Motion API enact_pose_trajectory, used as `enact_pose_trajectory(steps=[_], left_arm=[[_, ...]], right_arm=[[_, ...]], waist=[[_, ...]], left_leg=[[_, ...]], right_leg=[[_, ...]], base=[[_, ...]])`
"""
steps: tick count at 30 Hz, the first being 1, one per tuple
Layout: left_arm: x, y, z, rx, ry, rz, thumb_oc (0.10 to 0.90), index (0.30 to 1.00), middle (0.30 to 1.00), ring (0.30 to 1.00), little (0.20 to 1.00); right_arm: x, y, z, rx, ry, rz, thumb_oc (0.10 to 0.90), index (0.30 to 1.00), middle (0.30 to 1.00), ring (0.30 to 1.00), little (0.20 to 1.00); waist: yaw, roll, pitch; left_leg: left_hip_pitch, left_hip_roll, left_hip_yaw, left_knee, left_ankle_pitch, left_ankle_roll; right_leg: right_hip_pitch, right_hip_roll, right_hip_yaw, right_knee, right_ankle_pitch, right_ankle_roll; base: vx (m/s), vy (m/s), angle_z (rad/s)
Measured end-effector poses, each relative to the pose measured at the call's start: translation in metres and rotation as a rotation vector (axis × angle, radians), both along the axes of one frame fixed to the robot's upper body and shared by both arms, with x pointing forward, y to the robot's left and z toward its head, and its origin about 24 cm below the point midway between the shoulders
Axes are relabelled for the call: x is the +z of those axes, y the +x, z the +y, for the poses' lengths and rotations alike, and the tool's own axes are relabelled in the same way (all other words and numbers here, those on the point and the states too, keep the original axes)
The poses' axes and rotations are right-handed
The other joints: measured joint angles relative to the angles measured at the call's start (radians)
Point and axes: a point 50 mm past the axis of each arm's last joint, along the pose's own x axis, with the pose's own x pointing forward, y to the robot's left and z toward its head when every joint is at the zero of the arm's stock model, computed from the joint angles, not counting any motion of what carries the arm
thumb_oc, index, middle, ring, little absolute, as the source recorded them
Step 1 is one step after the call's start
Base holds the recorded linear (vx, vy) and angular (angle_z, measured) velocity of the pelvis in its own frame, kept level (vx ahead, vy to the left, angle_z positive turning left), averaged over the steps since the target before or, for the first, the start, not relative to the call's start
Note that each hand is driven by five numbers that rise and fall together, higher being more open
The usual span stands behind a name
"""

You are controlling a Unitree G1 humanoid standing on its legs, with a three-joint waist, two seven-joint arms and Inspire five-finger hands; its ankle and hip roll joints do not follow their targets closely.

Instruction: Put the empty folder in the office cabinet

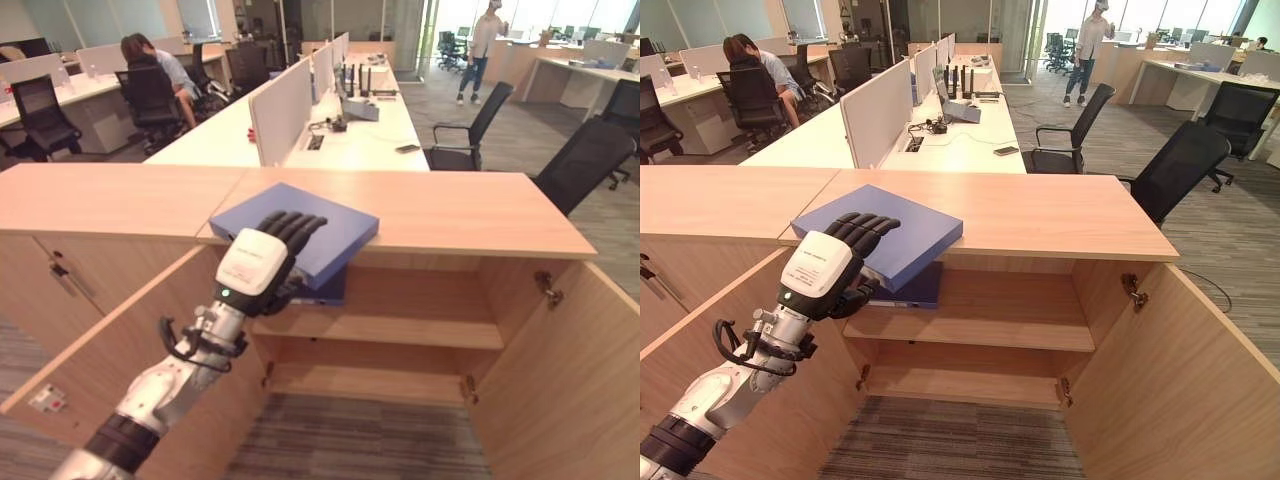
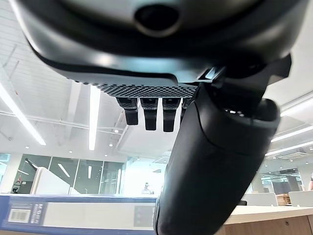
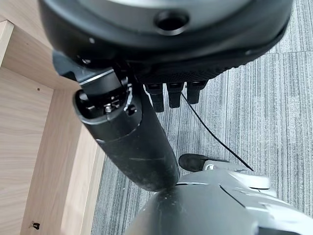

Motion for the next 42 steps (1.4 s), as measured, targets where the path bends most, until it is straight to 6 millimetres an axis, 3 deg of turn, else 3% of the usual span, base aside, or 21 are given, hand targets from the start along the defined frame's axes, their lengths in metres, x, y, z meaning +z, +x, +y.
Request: enact_pose_trajectory(steps=[14, 29, 42], left_arm=[[-0.001, -0.002, 0.005, 0.021, -0.001, -0.003, 0.8, 0.9, 0.9, 0.9, 0.9], [-0.034, 0.0, 0.03, 0.138, 0.054, 0.132, 0.8, 0.9, 0.9, 0.9, 0.9], [-0.044, 0.022, 0.027, 0.165, 0.162, 0.164, 0.8, 0.9, 0.9, 0.9, 0.9]], right_arm=[[0.0, 0.0, 0.0, -0.002, 0.0, -0.001, 0.8, 0.9, 0.9, 0.9, 0.9], [0.0, -0.001, 0.0, -0.002, 0.0, 0.001, 0.8, 0.9, 0.9, 0.9, 0.9], [0.0, 0.001, 0.001, 0.004, 0.003, -0.004, 0.8, 0.9, 0.9, 0.9, 0.9]], waist=[[0.002, 0.0, 0.0], [-0.002, -0.003, 0.002], [-0.025, -0.005, 0.001]], left_leg=[[0.0, 0.0, 0.001, 0.0, 0.0, 0.0], [0.004, 0.001, 0.005, 0.0, -0.002, -0.002], [0.012, 0.0, 0.009, 0.0, -0.005, -0.001]], right_leg=[[0.002, 0.0, 0.0, 0.0, 0.0, 0.0], [0.0, 0.001, 0.002, 0.0, 0.0, 0.0], [0.006, 0.0, 0.003, 0.0, -0.002, -0.002]], base=[[0.0, 0.0, 0.0], [0.0, 0.0, 0.0], [0.0, 0.0, 0.0]])
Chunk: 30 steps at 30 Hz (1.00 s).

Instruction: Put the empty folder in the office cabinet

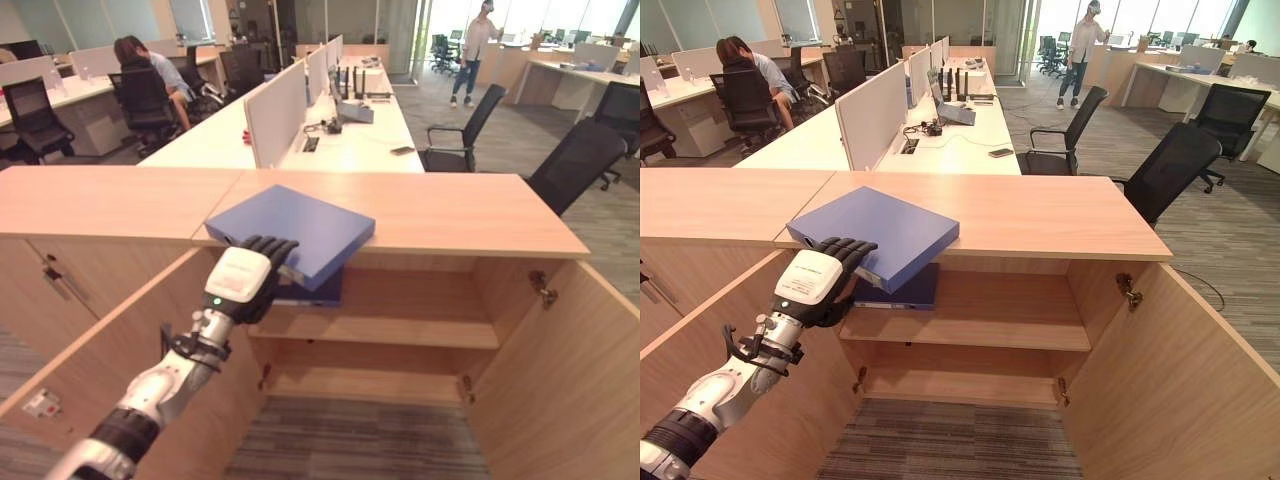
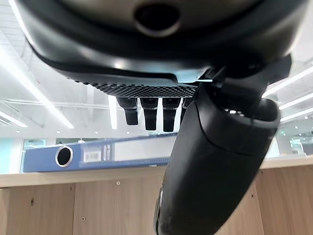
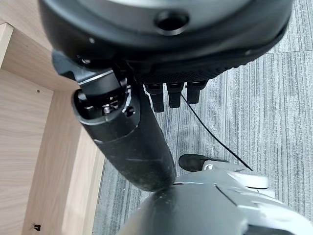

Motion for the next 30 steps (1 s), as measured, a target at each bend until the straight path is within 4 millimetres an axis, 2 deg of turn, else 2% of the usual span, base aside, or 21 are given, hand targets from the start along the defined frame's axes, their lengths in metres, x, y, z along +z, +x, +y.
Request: enact_pose_trajectory(steps=[8, 19, 20, 21, 30], left_arm=[[-0.001, 0.018, -0.011, 0.004, 0.033, 0.002, 0.8, 0.9, 0.9, 0.9, 0.9], [-0.011, 0.026, -0.009, 0.05, 0.058, 0.017, 0.8, 0.9, 0.9, 0.9, 0.9], [-0.011, 0.027, -0.009, 0.05, 0.065, 0.02, 0.671, 0.707, 0.707, 0.707, 0.707], [-0.01, 0.029, -0.01, 0.049, 0.072, 0.017, 0.403, 0.305, 0.305, 0.305, 0.305], [-0.004, 0.045, -0.015, 0.097, 0.027, -0.051, 0.4, 0.3, 0.3, 0.3, 0.3]], right_arm=[[0.0, 0.001, 0.001, 0.019, -0.001, -0.001, 0.8, 0.9, 0.9, 0.9, 0.9], [0.0, 0.003, 0.002, 0.032, 0.0, -0.003, 0.8, 0.9, 0.9, 0.9, 0.9], [0.0, 0.003, 0.002, 0.033, 0.0, -0.002, 0.8, 0.9, 0.9, 0.9, 0.9], [0.0, 0.003, 0.002, 0.041, 0.0, 0.0, 0.8, 0.9, 0.9, 0.9, 0.9], [0.0, 0.0, 0.002, 0.051, -0.004, 0.008, 0.8, 0.9, 0.9, 0.9, 0.9]], waist=[[-0.011, -0.001, -0.002], [-0.03, 0.003, -0.023], [-0.03, 0.003, -0.025], [-0.03, 0.002, -0.026], [-0.033, 0.004, -0.051]], left_leg=[[0.003, 0.0, 0.01, 0.0, 0.0, 0.001], [0.006, 0.001, 0.025, 0.0, -0.001, 0.001], [0.006, 0.001, 0.025, 0.0, -0.001, 0.001], [0.006, 0.001, 0.025, 0.0, -0.001, 0.001], [0.007, 0.001, 0.027, 0.0, -0.004, 0.001]], right_leg=[[-0.001, 0.001, 0.009, 0.0, 0.002, 0.002], [-0.007, 0.002, 0.021, 0.0, 0.001, -0.001], [-0.007, 0.002, 0.021, 0.0, 0.001, -0.002], [-0.007, 0.002, 0.021, 0.0, 0.001, -0.002], [-0.008, 0.002, 0.024, 0.0, 0.003, -0.004]], base=[[0.0, 0.002, -0.02], [0.0, 0.0, -0.02], [-0.01, -0.007, -0.06], [0.0, 0.0, 0.0], [0.0, 0.0, 0.0]])
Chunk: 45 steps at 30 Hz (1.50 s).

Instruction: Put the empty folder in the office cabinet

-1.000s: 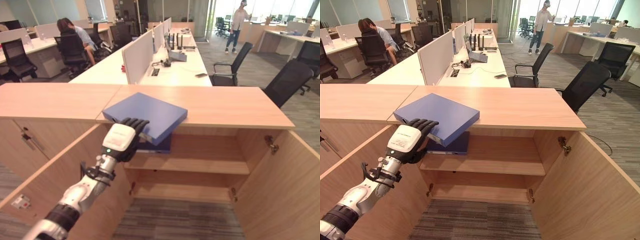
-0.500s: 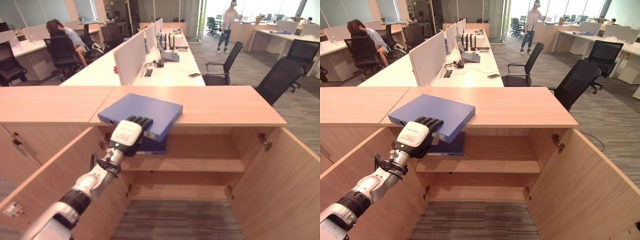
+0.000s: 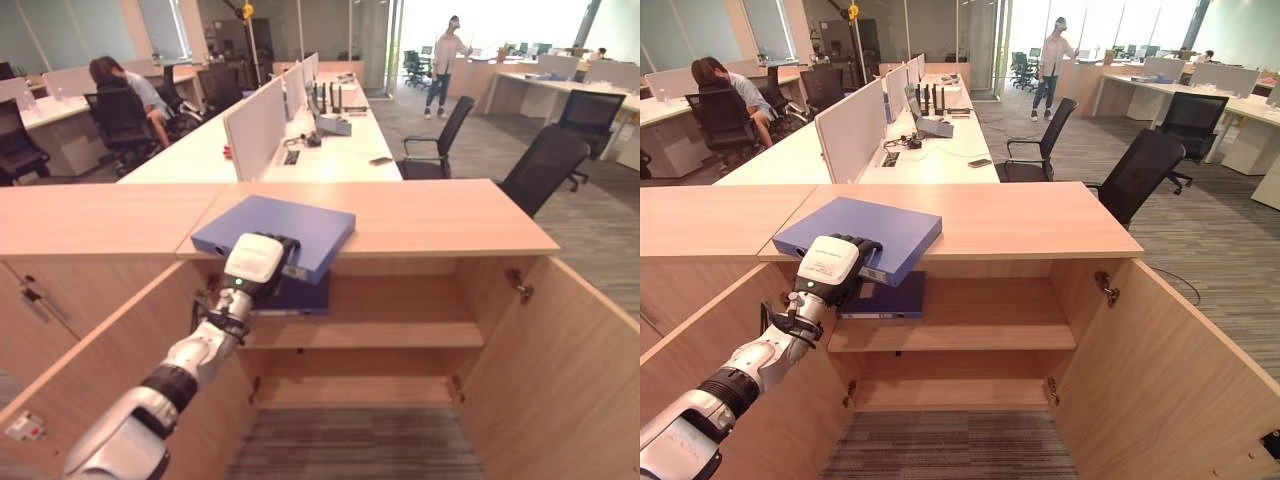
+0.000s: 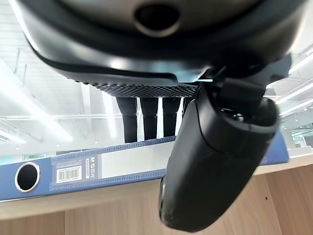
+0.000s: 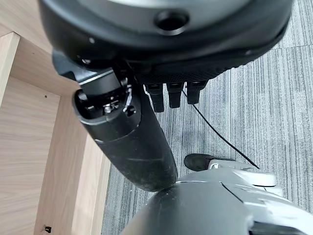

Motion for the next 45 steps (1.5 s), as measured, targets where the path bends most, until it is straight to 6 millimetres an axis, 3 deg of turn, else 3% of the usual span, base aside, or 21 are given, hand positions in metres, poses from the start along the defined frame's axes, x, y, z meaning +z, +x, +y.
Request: enact_pose_trajectory(steps=[16, 24, 26, 28, 31, 32, 39, 45], left_arm=[[0.004, -0.002, 0.008, 0.07, -0.089, -0.049, 0.4, 0.3, 0.3, 0.3, 0.3], [0.013, -0.005, -0.002, 0.037, -0.157, -0.069, 0.4, 0.3, 0.3, 0.3, 0.3], [0.023, -0.016, -0.007, 0.006, -0.237, -0.095, 0.4, 0.3, 0.3, 0.3, 0.3], [0.042, -0.045, -0.02, -0.112, -0.35, -0.16, 0.4, 0.3, 0.3, 0.3, 0.3], [0.046, -0.066, -0.037, -0.25, -0.423, -0.121, 0.4, 0.3, 0.3, 0.3, 0.3], [0.048, -0.079, -0.038, -0.284, -0.475, -0.071, 0.4, 0.3, 0.3, 0.3, 0.3], [0.072, -0.109, -0.057, -0.533, -0.76, 0.059, 0.4, 0.3, 0.3, 0.3, 0.3], [0.087, -0.119, -0.051, -0.639, -1.006, 0.172, 0.4, 0.3, 0.3, 0.3, 0.3]], right_arm=[[0.0, 0.0, 0.0, 0.005, -0.005, -0.002, 0.8, 0.9, 0.9, 0.9, 0.9], [0.0, -0.001, 0.0, 0.004, -0.005, 0.001, 0.8, 0.9, 0.9, 0.9, 0.9], [0.0, 0.001, 0.001, 0.003, -0.003, -0.009, 0.8, 0.9, 0.9, 0.9, 0.9], [0.001, 0.007, 0.002, -0.01, 0.006, -0.035, 0.8, 0.9, 0.9, 0.9, 0.9], [0.002, 0.01, 0.004, -0.007, 0.013, -0.05, 0.8, 0.9, 0.9, 0.9, 0.9], [0.004, 0.02, 0.007, 0.007, 0.033, -0.091, 0.8, 0.9, 0.9, 0.9, 0.9], [0.022, 0.058, 0.02, 0.096, 0.121, -0.291, 0.8, 0.9, 0.9, 0.9, 0.9], [0.056, 0.099, 0.033, 0.148, 0.241, -0.528, 0.8, 0.9, 0.9, 0.9, 0.9]], waist=[[-0.02, 0.008, -0.013], [0.005, 0.002, -0.009], [0.01, 0.0, 0.0], [0.024, -0.003, 0.023], [0.043, -0.003, 0.033], [0.046, 0.001, 0.04], [0.058, 0.016, 0.069], [0.059, 0.023, 0.076]], left_leg=[[0.006, 0.001, 0.01, 0.0, -0.004, -0.001], [0.005, 0.001, 0.009, 0.0, -0.006, 0.001], [0.002, 0.001, 0.007, 0.0, -0.007, 0.0], [0.0, 0.0, -0.002, 0.0, -0.003, 0.001], [0.003, -0.002, -0.006, 0.0, -0.006, 0.002], [0.004, -0.002, -0.003, 0.0, -0.011, 0.001], [0.005, -0.001, -0.011, 0.0, -0.012, 0.001], [-0.003, -0.002, -0.027, 0.0, -0.01, 0.001]], right_leg=[[0.001, 0.0, 0.004, 0.0, 0.0, 0.0], [0.001, -0.001, 0.002, 0.0, -0.002, 0.001], [0.006, -0.001, -0.001, 0.0, -0.001, 0.004], [0.008, -0.002, -0.004, 0.0, 0.005, 0.0], [0.009, -0.004, -0.007, -0.001, -0.008, 0.009], [0.006, -0.004, -0.008, -0.001, -0.008, 0.008], [0.011, -0.003, -0.013, -0.001, -0.008, 0.008], [0.011, -0.004, -0.024, -0.001, -0.011, 0.01]], base=[[0.0, 0.0, 0.0], [0.0, 0.0, 0.0], [-0.02, 0.004, 0.01], [-0.02, 0.013, 0.1], [0.01, 0.01, 0.08], [-0.05, -0.006, -0.02], [-0.02, -0.013, 0.01], [0.0, -0.005, 0.08]])
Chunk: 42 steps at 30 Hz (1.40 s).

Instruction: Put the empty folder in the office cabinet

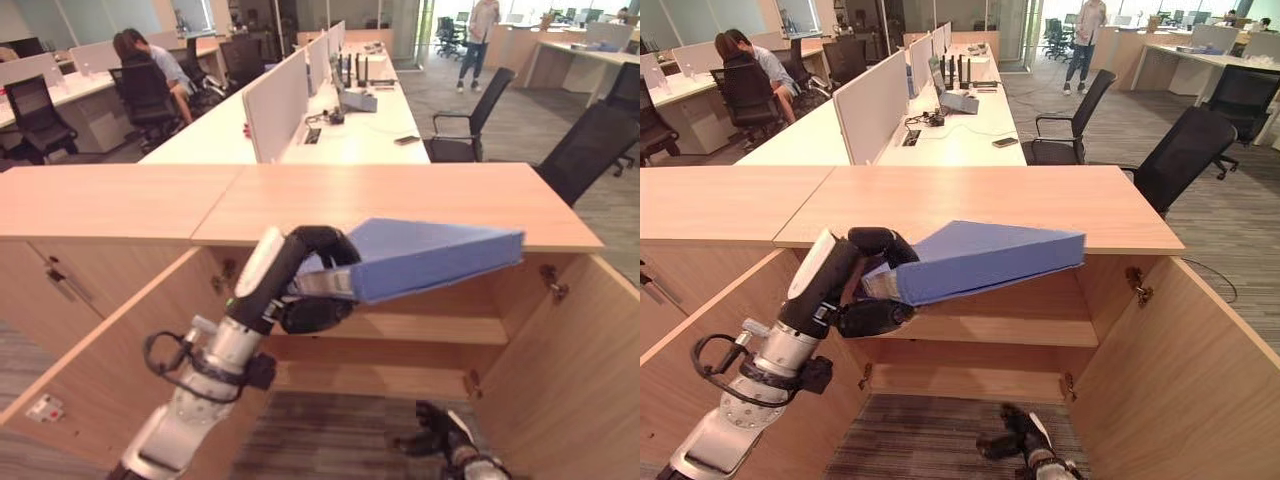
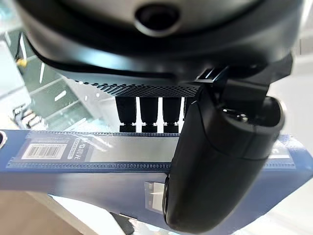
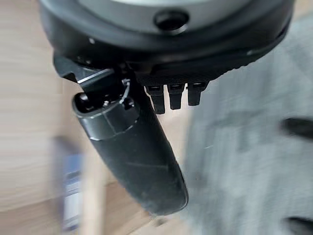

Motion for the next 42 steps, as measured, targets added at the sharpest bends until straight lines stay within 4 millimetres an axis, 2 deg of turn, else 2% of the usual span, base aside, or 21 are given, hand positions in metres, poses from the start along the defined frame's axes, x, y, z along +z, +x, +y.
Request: enact_pose_trajectory(steps=[3, 12, 15, 22, 24, 27, 29, 33, 39, 42], left_arm=[[0.0, -0.001, 0.013, 0.003, -0.116, 0.067, 0.4, 0.3, 0.3, 0.3, 0.3], [0.0, -0.004, 0.03, 0.055, -0.215, 0.101, 0.4, 0.3, 0.3, 0.3, 0.3], [-0.003, -0.007, 0.039, 0.105, -0.238, 0.106, 0.4, 0.3, 0.3, 0.3, 0.3], [-0.014, -0.008, 0.059, 0.217, -0.272, 0.137, 0.4, 0.3, 0.3, 0.3, 0.3], [-0.019, -0.008, 0.064, 0.233, -0.342, 0.17, 0.4, 0.3, 0.3, 0.3, 0.3], [-0.036, -0.007, 0.082, 0.227, -0.52, 0.311, 0.4, 0.3, 0.3, 0.3, 0.3], [-0.043, -0.008, 0.084, 0.182, -0.617, 0.382, 0.4, 0.3, 0.3, 0.3, 0.3], [-0.055, -0.01, 0.084, 0.089, -0.757, 0.494, 0.4, 0.3, 0.3, 0.3, 0.3], [-0.061, -0.01, 0.076, -0.015, -0.97, 0.521, 0.4, 0.3, 0.3, 0.3, 0.3], [-0.063, -0.01, 0.075, -0.015, -0.99, 0.522, 0.4, 0.3, 0.3, 0.3, 0.3]], right_arm=[[0.025, 0.011, -0.001, -0.018, 0.09, -0.132, 0.8, 0.9, 0.9, 0.9, 0.9], [0.057, 0.016, -0.018, -0.12, 0.18, -0.302, 0.8, 0.9, 0.9, 0.9, 0.9], [0.07, 0.019, -0.029, -0.116, 0.151, -0.355, 0.8, 0.9, 0.9, 0.9, 0.9], [0.084, 0.024, -0.056, -0.129, 0.005, -0.414, 0.8, 0.9, 0.9, 0.9, 0.9], [0.09, 0.026, -0.061, -0.146, -0.015, -0.439, 0.8, 0.9, 0.9, 0.9, 0.9], [0.114, 0.034, -0.069, -0.152, -0.034, -0.546, 0.8, 0.9, 0.9, 0.9, 0.9], [0.125, 0.038, -0.071, -0.15, -0.035, -0.593, 0.8, 0.9, 0.9, 0.9, 0.9], [0.129, 0.041, -0.068, -0.135, 0.0, -0.624, 0.8, 0.9, 0.9, 0.9, 0.9], [0.126, 0.041, -0.063, -0.129, 0.025, -0.615, 0.8, 0.9, 0.9, 0.9, 0.9], [0.126, 0.041, -0.063, -0.13, 0.028, -0.615, 0.8, 0.9, 0.9, 0.9, 0.9]], waist=[[0.0, -0.002, 0.003], [-0.006, -0.014, 0.016], [-0.009, -0.012, 0.017], [-0.002, -0.005, 0.018], [-0.003, 0.0, 0.021], [-0.006, 0.013, 0.023], [-0.006, 0.013, 0.023], [-0.004, 0.007, 0.026], [-0.009, -0.003, 0.033], [-0.023, -0.007, 0.035]], left_leg=[[-0.002, 0.0, -0.001, 0.0, 0.001, 0.0], [-0.003, -0.001, 0.002, 0.0, 0.0, 0.001], [-0.004, -0.001, 0.006, 0.0, 0.0, 0.001], [-0.004, -0.001, 0.006, 0.0, 0.0, 0.002], [-0.004, -0.001, 0.006, 0.0, -0.001, 0.003], [-0.005, -0.001, 0.005, 0.0, -0.001, 0.002], [-0.005, 0.0, 0.005, 0.0, -0.001, 0.002], [-0.005, -0.001, 0.006, 0.004, 0.0, 0.002], [-0.005, -0.001, 0.007, 0.004, 0.0, 0.003], [-0.005, -0.001, 0.007, 0.004, 0.0, 0.003]], right_leg=[[-0.001, 0.0, -0.002, 0.0, -0.001, 0.001], [-0.006, 0.0, -0.002, 0.0, -0.003, 0.001], [-0.008, 0.0, 0.001, 0.0, -0.003, 0.001], [-0.008, -0.001, -0.001, 0.0, -0.003, 0.001], [-0.008, -0.001, 0.0, 0.0, -0.002, 0.001], [-0.009, -0.001, 0.001, 0.0, -0.001, 0.001], [-0.009, 0.0, 0.001, 0.0, -0.001, 0.001], [-0.01, -0.001, 0.0, 0.0, -0.001, 0.001], [-0.01, 0.0, 0.0, 0.0, 0.002, -0.004], [-0.008, -0.001, 0.0, 0.0, -0.002, 0.001]], base=[[0.0, 0.0, 0.01], [0.0, 0.001, -0.01], [0.0, 0.0, -0.03], [0.0, 0.0, 0.0], [0.0, 0.0, 0.0], [0.0, 0.0, 0.0], [0.0, 0.0, 0.0], [0.0, 0.0, 0.0], [0.0, 0.0, 0.0], [0.0, 0.0, 0.0]])
